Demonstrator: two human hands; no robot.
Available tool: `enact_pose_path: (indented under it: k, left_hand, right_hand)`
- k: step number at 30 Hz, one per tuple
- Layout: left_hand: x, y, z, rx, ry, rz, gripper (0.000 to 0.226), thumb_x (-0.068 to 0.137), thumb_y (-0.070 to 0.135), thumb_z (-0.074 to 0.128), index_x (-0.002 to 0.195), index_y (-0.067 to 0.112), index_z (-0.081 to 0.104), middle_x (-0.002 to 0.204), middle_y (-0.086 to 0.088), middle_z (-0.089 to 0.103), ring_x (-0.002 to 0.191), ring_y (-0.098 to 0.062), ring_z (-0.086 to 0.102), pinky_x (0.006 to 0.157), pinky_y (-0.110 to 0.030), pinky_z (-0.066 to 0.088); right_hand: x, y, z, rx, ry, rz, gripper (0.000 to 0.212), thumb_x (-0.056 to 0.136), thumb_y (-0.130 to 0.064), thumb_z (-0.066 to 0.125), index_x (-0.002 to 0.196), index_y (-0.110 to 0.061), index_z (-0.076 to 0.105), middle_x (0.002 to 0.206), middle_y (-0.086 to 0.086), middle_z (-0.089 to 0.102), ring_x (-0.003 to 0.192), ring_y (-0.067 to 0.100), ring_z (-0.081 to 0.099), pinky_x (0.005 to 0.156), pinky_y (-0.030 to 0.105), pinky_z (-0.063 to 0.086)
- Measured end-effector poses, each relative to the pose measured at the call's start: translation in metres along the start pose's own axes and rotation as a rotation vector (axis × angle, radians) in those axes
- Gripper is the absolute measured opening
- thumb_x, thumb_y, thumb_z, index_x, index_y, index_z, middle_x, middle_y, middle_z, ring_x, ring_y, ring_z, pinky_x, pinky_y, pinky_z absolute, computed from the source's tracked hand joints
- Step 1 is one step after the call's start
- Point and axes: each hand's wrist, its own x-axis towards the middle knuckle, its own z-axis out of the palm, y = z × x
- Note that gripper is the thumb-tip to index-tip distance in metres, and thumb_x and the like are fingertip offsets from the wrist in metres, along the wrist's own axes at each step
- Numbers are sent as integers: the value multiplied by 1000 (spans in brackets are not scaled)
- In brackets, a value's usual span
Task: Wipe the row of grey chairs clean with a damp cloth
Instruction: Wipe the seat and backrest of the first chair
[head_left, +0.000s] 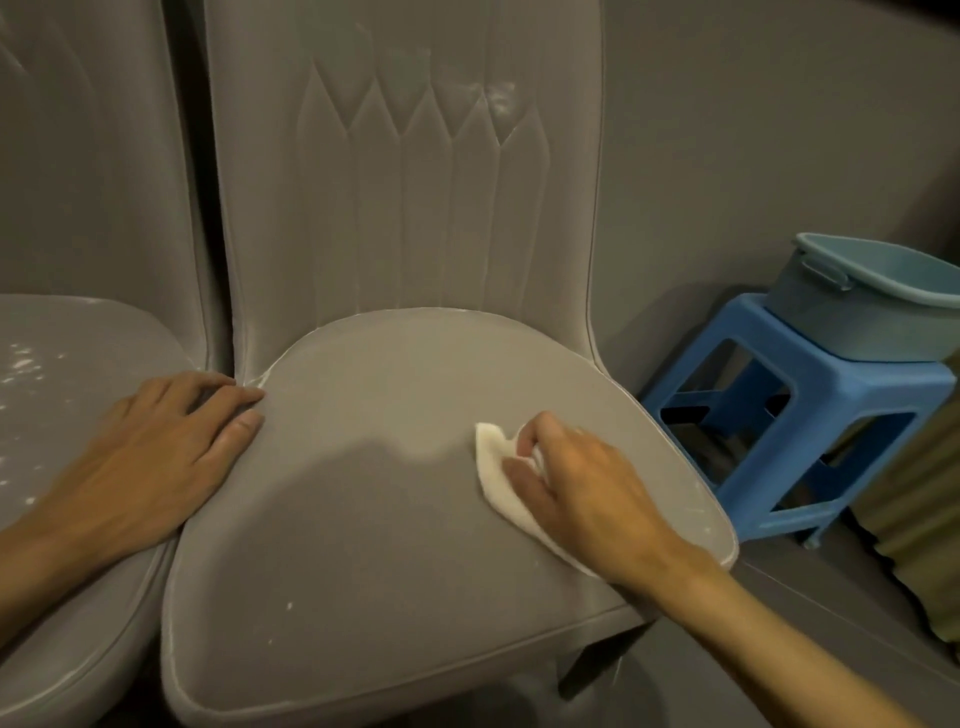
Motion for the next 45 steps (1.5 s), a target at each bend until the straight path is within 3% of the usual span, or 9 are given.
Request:
enact_pose_path:
  k: [2, 7, 13, 19, 24, 31, 37, 41, 45]
  left_hand:
    - [0, 0, 0, 9, 1, 1, 63, 102, 70, 11, 134, 39, 56, 131, 6, 54, 118, -26, 50, 102, -53, 45]
    - [-1, 5, -4, -20, -6, 2, 68, 100, 68, 12, 136, 35, 59, 132, 2, 55, 121, -27, 50, 106, -52, 42]
    - [-2, 6, -5, -16, -3, 13, 66, 101, 67, 14, 136, 34, 60, 131, 1, 56, 118, -28, 52, 103, -51, 44]
    - [-1, 4, -3, -13, -3, 10, 67, 101, 69, 13, 135, 35, 59, 131, 1, 56, 118, -28, 51, 103, -51, 43]
    - [0, 2, -1, 6, 14, 12, 64, 102, 68, 14, 134, 36, 59, 130, 2, 56, 114, -28, 50, 98, -52, 45]
    - [0, 2, 0, 0, 36, 11, 63, 102, 69, 14, 133, 37, 59, 127, 3, 56, 114, -26, 48, 99, -53, 45]
    - [0, -1, 2, -17, 35, 8, 62, 103, 68, 16, 133, 36, 60, 128, 1, 57, 115, -28, 50, 99, -54, 45]
    - [1, -3, 4, -28, 26, 2, 57, 103, 69, 16, 132, 40, 57, 128, 4, 55, 115, -26, 48, 100, -54, 45]
    - [2, -8, 5, -89, -3, 6, 30, 104, 68, 17, 123, 69, 39, 128, 7, 53, 116, -26, 49, 102, -54, 45]
  right_hand:
    - [-1, 5, -5, 15, -44, -13, 20, 102, -51, 45, 110, -33, 47, 100, -11, 61, 89, 13, 56, 78, 35, 46]
    - [12, 53, -30, -26, 3, 306, 24, 103, -46, 48, 112, -25, 51, 95, -5, 66, 80, 13, 62, 78, 44, 55]
    - [-8, 10, -3, -15, -34, -32, 18, 101, -54, 43, 107, -37, 45, 94, -16, 58, 84, 8, 55, 74, 33, 47]
    - [0, 42, -23, -47, 63, 250, 21, 102, -48, 47, 109, -28, 51, 95, -8, 64, 79, 9, 59, 74, 39, 54]
    - [-5, 12, 2, -25, 19, -15, 20, 100, -55, 42, 107, -36, 45, 93, -13, 60, 82, 10, 57, 73, 36, 51]
    - [23, 80, -30, -6, -4, 270, 24, 102, -49, 48, 111, -27, 50, 95, -7, 64, 78, 9, 59, 77, 42, 55]
    - [-35, 79, -13, -44, 119, 270, 17, 96, -65, 41, 100, -49, 37, 81, -20, 58, 70, 2, 58, 61, 29, 54]
    - [-12, 84, -24, -44, 82, 396, 21, 100, -54, 46, 105, -33, 47, 85, -10, 63, 72, 6, 58, 64, 33, 50]
    - [-20, 53, -18, -37, 133, 402, 20, 101, -51, 46, 107, -32, 48, 89, -10, 61, 74, 5, 57, 66, 30, 52]
